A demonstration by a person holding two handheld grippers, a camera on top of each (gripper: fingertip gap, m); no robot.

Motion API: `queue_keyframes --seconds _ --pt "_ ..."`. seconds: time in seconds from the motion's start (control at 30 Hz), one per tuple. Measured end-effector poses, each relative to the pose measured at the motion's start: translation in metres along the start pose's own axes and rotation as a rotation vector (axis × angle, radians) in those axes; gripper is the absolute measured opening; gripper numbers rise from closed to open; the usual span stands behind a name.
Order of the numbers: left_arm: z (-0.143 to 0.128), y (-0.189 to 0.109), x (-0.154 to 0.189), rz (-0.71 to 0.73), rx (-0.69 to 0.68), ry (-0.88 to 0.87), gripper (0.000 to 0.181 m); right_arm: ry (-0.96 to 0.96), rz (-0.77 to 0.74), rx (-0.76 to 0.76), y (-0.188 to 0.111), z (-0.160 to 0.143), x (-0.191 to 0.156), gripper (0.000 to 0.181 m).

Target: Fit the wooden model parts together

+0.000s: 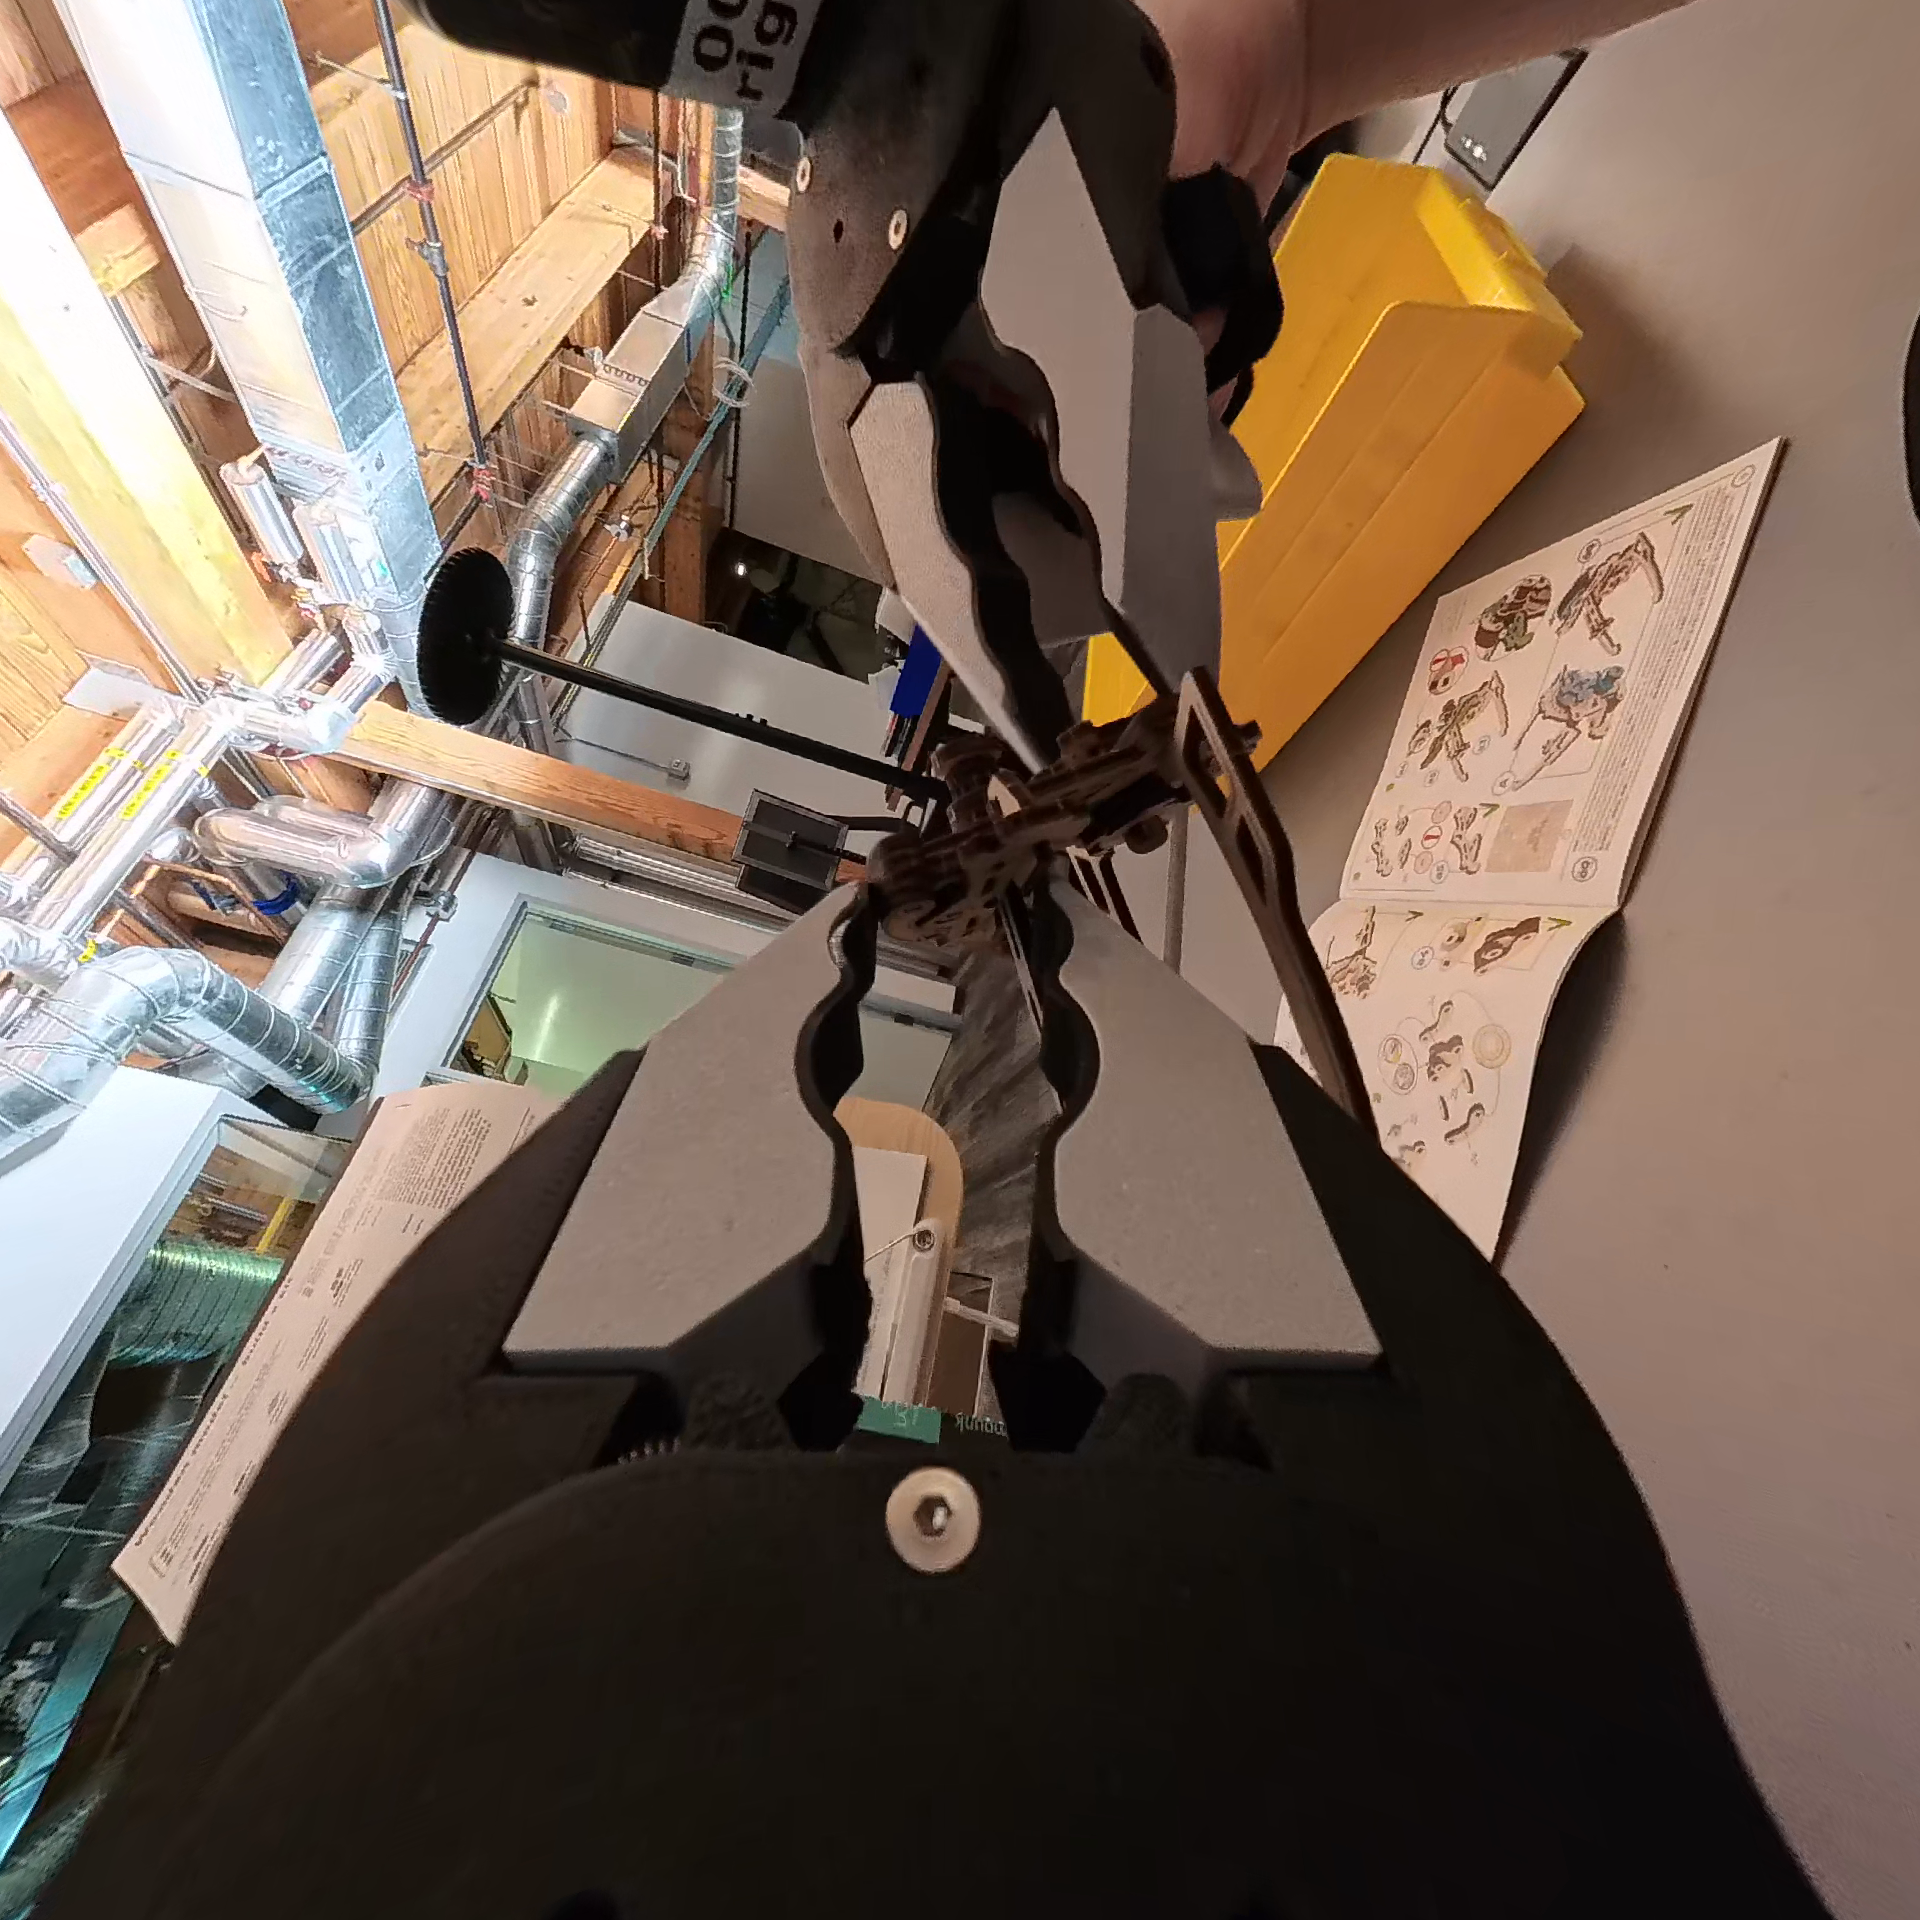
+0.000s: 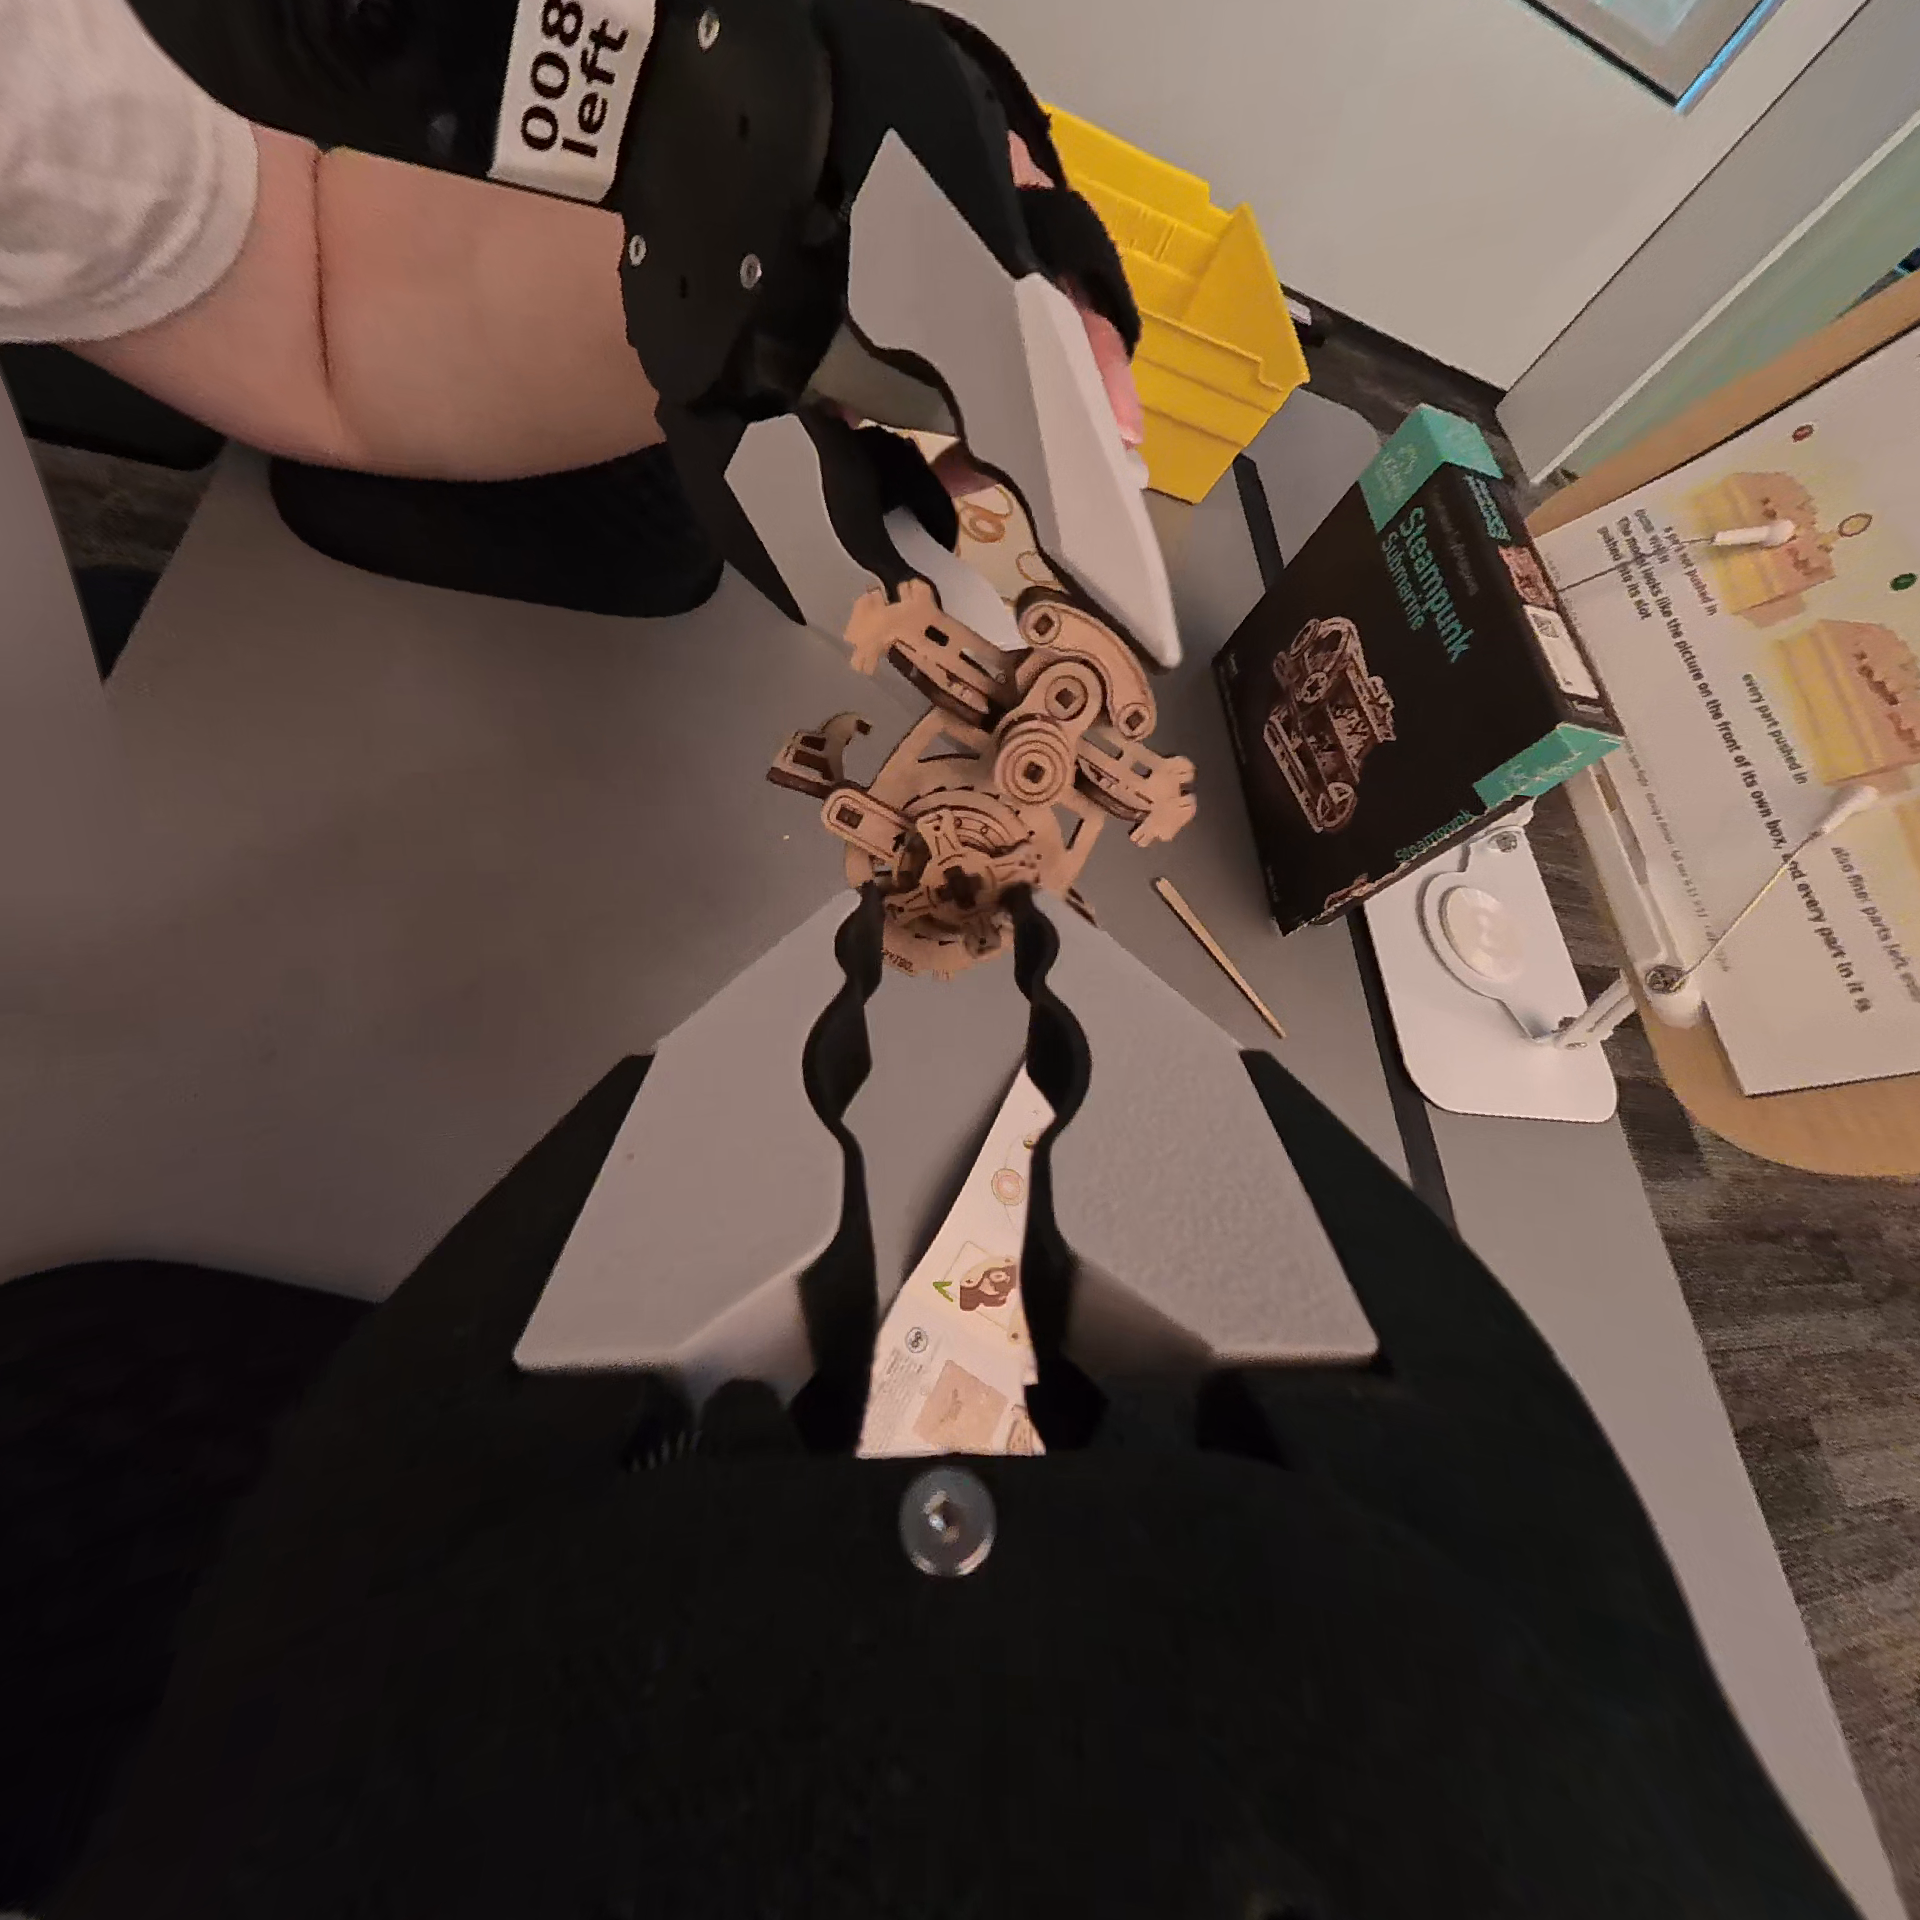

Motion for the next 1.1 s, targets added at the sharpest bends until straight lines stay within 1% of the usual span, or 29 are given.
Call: queue_keyframes --seconds 0.2,0.27,0.43,0.53,0.63,0.73,0.83,0.9,1.0,1.07,1.1 --pt "-0.002 -0.001 0.004 -0.044 -0.009 -0.012 0.027 -0.145 -0.004 -0.028 0.003 -0.004 -0.007 0.022" --pt "-0.002 -0.002 0.004 -0.044 -0.002 -0.011 0.027 -0.158 -0.01 -0.021 0.003 -0.003 -0.007 0.022" --pt "-0.002 -0.002 -0.002 -0.012 -0.002 -0.009 0.028 0.027 0.014 0.024 0.001 0.0 0.0 0.023" --pt "-0.005 -0.003 -0.005 0.007 -0.02 -0.008 0.028 0.095 0.007 0.022 0.004 0.001 0.005 0.021" --pt "-0.007 -0.003 -0.01 0.036 -0.035 -0.005 0.027 0.106 -0.01 0.02 0.006 0.002 0.008 0.02" --pt "-0.008 -0.004 -0.014 0.047 -0.039 -0.036 0.027 0.077 -0.041 0.02 0.007 0.004 0.011 0.02" --pt "-0.009 -0.005 -0.019 0.062 -0.04 -0.074 0.027 0.052 -0.086 0.02 0.006 0.006 0.015 0.02" --pt "-0.012 -0.007 -0.024 0.072 -0.056 -0.095 0.03 0.042 -0.145 -0.006 0.004 0.004 0.022 0.02" --pt "-0.022 -0.014 -0.04 0.109 -0.079 -0.182 0.035 0.043 -0.221 -0.033 0.001 0.002 0.032 0.019" --pt "-0.026 -0.02 -0.055 0.137 -0.063 -0.334 0.036 0.028 -0.297 -0.053 -0.002 0.001 0.041 0.019" --pt "-0.026 -0.021 -0.06 0.125 -0.051 -0.426 0.037 0.016 -0.342 -0.07 -0.003 0.0 0.046 0.019"
Point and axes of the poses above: each gripper's, where its closed fingertips meet, y out along the fingers, z out of its top, x = y × z across the jaws, the point moved 3 cm from there along -y, back along the fingers, and after that the axes turned 14 degrees about -y, right-handed, at the moved point
